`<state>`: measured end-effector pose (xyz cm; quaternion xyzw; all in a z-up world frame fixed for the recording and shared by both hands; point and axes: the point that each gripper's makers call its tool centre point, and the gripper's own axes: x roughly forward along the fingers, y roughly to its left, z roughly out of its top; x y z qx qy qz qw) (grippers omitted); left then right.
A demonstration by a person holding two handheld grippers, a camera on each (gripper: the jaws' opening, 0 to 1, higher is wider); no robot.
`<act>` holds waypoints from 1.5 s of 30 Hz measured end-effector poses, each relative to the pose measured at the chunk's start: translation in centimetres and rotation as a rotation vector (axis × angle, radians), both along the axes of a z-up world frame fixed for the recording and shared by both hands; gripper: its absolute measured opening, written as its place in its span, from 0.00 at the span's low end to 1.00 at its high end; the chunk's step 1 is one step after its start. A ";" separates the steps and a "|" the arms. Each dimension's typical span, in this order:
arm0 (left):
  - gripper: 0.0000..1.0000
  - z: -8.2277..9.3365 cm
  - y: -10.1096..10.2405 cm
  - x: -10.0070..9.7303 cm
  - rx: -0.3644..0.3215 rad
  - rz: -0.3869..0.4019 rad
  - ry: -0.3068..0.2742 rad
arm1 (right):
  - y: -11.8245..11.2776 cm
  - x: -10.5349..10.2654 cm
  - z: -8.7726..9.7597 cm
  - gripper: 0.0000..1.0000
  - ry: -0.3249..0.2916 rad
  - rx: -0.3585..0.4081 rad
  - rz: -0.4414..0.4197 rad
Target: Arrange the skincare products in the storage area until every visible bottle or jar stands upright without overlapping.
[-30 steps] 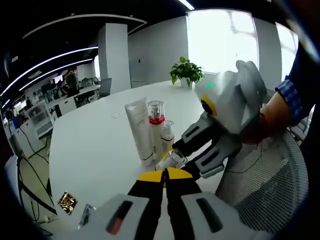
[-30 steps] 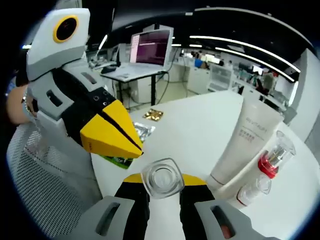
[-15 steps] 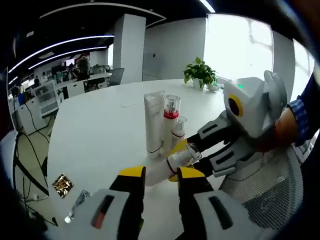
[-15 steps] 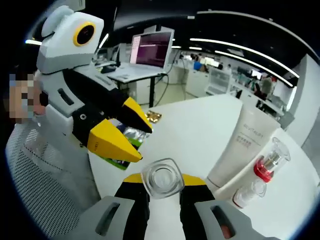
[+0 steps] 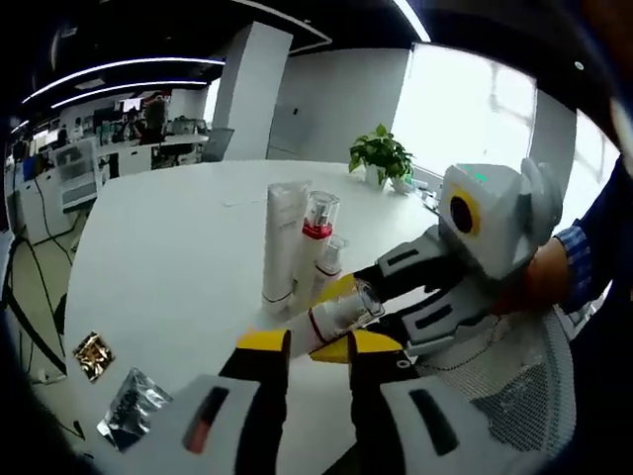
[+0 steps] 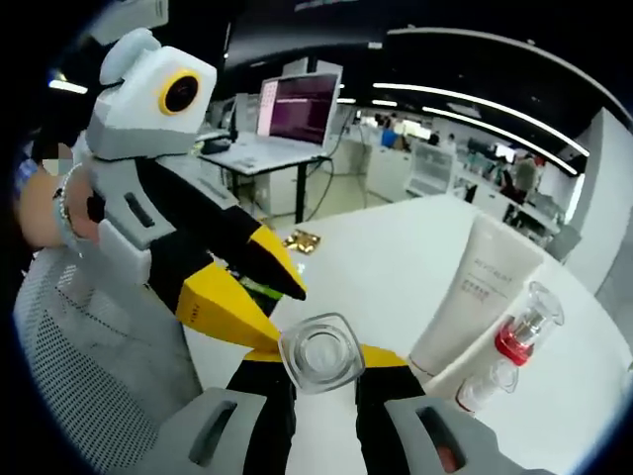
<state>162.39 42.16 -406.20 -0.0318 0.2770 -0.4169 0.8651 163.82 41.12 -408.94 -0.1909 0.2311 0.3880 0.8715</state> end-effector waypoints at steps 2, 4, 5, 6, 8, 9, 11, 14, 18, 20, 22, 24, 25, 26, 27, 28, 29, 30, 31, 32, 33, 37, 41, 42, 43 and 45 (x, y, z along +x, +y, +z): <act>0.15 0.2 -0.1 -0.1 -0.051 -0.002 0.038 | 0.0 0.0 0.3 0.17 -0.019 -0.005 0.010; 0.19 0.6 -0.1 -0.2 -0.095 0.004 0.069 | 0.1 0.0 0.7 0.17 -0.042 -0.002 0.029; 0.22 0.8 -0.1 -0.2 -0.117 0.007 0.084 | 0.2 0.1 0.9 0.17 -0.054 0.000 0.039; 0.24 0.8 0.0 -0.1 -0.115 0.007 0.078 | 0.2 0.1 1.1 0.17 -0.060 0.001 0.042; 0.25 0.9 0.1 0.1 -0.111 0.008 0.064 | 0.3 0.2 1.3 0.17 -0.074 0.004 0.047; 0.25 1.0 0.0 0.0 -0.123 0.003 0.071 | 0.3 0.2 1.5 0.17 -0.087 0.000 0.054; 0.22 1.2 -0.1 -0.3 -0.148 -0.008 0.086 | 0.4 0.2 1.8 0.17 -0.113 -0.008 0.069; 0.22 1.3 -0.2 -0.4 -0.181 -0.011 0.118 | 0.3 0.1 2.1 0.17 -0.139 -0.017 0.089; 0.38 1.7 -0.4 -0.5 -0.223 -0.019 0.137 | 0.4 0.3 2.5 0.17 -0.164 -0.014 0.095; 0.46 2.1 -0.9 -0.9 -0.272 -0.039 0.171 | 0.3 0.4 2.3 0.17 -0.167 -0.027 0.088; 0.43 1.9 -0.8 -0.6 -0.271 -0.017 0.173 | 0.1 0.6 1.9 0.17 -0.164 -0.055 0.078; 0.41 2.2 -0.5 -0.3 -0.284 -0.001 0.166 | 0.2 0.5 1.9 0.17 -0.170 -0.066 0.087; 0.42 2.3 -0.4 -0.2 -0.291 0.007 0.163 | 0.2 0.4 1.9 0.17 -0.173 -0.072 0.092; 0.43 2.4 -0.5 -0.3 -0.305 0.002 0.175 | 0.4 0.2 2.1 0.17 -0.176 -0.062 0.099; 0.44 2.4 -0.7 -0.4 -0.319 -0.002 0.186 | 0.6 0.1 2.3 0.17 -0.179 -0.053 0.105; 0.46 2.5 -0.8 -0.4 -0.334 -0.007 0.197 | 0.8 -0.1 2.5 0.17 -0.181 -0.044 0.112; 0.47 2.5 -0.9 -0.5 -0.333 -0.012 0.201 | 1.0 -0.2 2.8 0.17 -0.193 -0.037 0.122; 0.47 2.5 -1.0 -0.6 -0.332 -0.017 0.206 | 1.1 -0.3 3.0 0.17 -0.204 -0.031 0.131; 0.47 2.4 -1.1 -0.6 -0.331 -0.022 0.211 | 1.3 -0.4 3.2 0.16 -0.215 -0.025 0.141; 0.47 2.4 -1.2 -0.7 -0.327 -0.028 0.211 | 1.5 -0.5 3.3 0.16 -0.216 -0.015 0.148; 0.47 2.4 -1.3 -0.7 -0.324 -0.035 0.212 | 1.7 -0.6 3.4 0.16 -0.218 -0.004 0.156; 0.43 2.3 -1.4 -0.7 -0.322 -0.042 0.219 | 1.9 -0.8 3.0 0.15 -0.213 -0.027 0.169; 0.28 2.3 -0.6 0.2 -0.304 0.014 0.193 | 1.5 -0.4 2.7 0.15 -0.181 -0.028 0.132; 0.26 2.2 -0.2 0.5 -0.292 0.040 0.177 | 1.2 -0.2 2.5 0.15 -0.171 -0.040 0.115; 0.24 2.2 0.2 0.9 -0.280 0.066 0.162 | 0.9 0.0 2.3 0.15 -0.161 -0.051 0.097; 0.16 1.8 0.7 1.3 -0.229 0.085 0.137 | 0.7 0.1 2.0 0.15 -0.136 -0.051 0.077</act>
